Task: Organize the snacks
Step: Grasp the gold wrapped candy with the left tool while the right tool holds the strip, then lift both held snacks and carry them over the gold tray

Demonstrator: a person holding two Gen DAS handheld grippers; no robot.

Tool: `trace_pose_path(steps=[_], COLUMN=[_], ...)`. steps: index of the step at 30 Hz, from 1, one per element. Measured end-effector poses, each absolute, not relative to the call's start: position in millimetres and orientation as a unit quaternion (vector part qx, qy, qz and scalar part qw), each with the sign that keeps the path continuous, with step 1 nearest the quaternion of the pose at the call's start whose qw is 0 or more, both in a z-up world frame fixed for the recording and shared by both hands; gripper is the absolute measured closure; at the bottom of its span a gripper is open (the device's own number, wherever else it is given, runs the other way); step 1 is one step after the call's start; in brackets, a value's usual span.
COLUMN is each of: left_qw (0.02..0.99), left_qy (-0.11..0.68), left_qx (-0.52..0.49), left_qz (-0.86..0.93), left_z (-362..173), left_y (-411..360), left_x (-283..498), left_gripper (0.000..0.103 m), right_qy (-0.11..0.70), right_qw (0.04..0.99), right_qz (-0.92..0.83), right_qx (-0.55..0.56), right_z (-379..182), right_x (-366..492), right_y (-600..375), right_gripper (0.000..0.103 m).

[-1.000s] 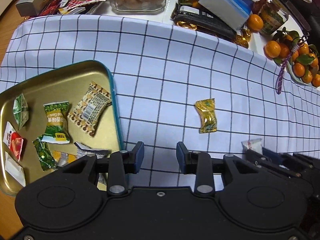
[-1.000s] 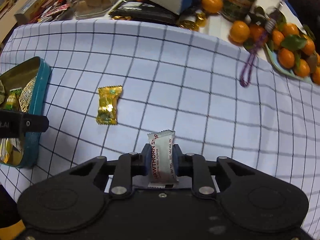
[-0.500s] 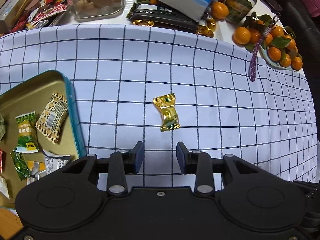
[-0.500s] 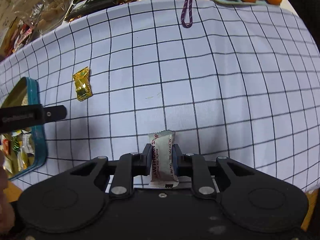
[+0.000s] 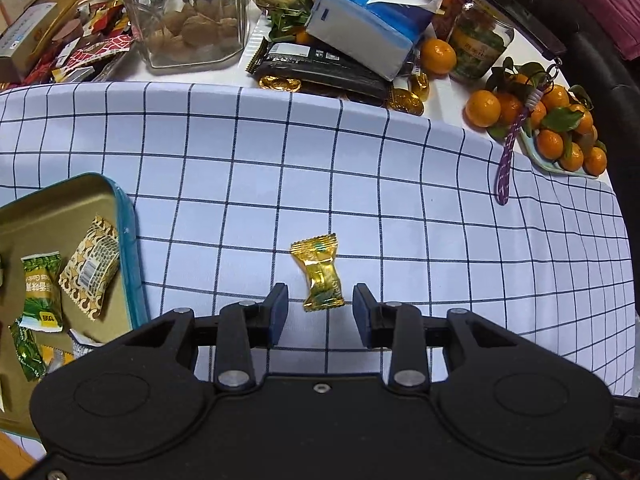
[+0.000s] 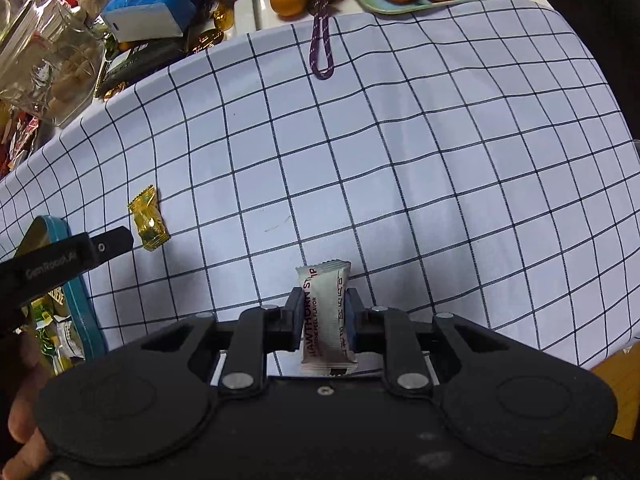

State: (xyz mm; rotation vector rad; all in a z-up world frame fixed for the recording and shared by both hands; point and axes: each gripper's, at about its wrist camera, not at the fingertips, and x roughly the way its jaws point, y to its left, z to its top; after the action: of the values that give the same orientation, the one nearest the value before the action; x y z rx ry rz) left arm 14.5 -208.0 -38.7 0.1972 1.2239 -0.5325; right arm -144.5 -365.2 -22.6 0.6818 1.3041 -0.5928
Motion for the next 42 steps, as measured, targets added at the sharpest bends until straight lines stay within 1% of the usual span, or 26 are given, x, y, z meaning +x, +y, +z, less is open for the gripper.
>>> trace_pose_path(steps=[6,17,23,25,26,27,32,42], left_qw=[0.790,0.782,0.783,0.784,0.785,0.784,0.772,0.764], left_qy=[0.566,0.590,0.585,0.583,0.582,0.582,0.597,0.603], left_qx=[0.084,0.054,0.075,0.078,0.080,0.082,0.072,0.101], left_qz=[-0.219,-0.195,-0.197,-0.198,-0.199,-0.200,-0.206,-0.208], left_z=[-49,-69,-73,-74,-74,-74,-73,-60], left_y=[-216,-221,-230,-231,-232,-232,-227,-208], left_x=[19,29,25,24,24,24,24,14], left_gripper=[0.059,0.059,0.059,0.061,0.074,0.077,0.077,0.077], right_qy=[0.587,0.588,0.590,0.589,0.590,0.590,0.592,0.612], right_qw=[0.700,0.700,0.704,0.704,0.703,0.703,0.700,0.680], right_qz=[-0.278,-0.259,-0.254,-0.254,-0.254,-0.255,-0.254,-0.266], right_qx=[0.297,0.310,0.304,0.305,0.305,0.306,0.308,0.304], right_z=[-20,-15,-13,-13,-13,-13,-13,-29], right_x=[-151,-151,-154,-154,-154,-154,-151,-141], right_y=[-370,-364,-363,-364,-364,-364,-364,-365], right_gripper=[0.082,0.082,0.082,0.082,0.082,0.082,0.082,0.082])
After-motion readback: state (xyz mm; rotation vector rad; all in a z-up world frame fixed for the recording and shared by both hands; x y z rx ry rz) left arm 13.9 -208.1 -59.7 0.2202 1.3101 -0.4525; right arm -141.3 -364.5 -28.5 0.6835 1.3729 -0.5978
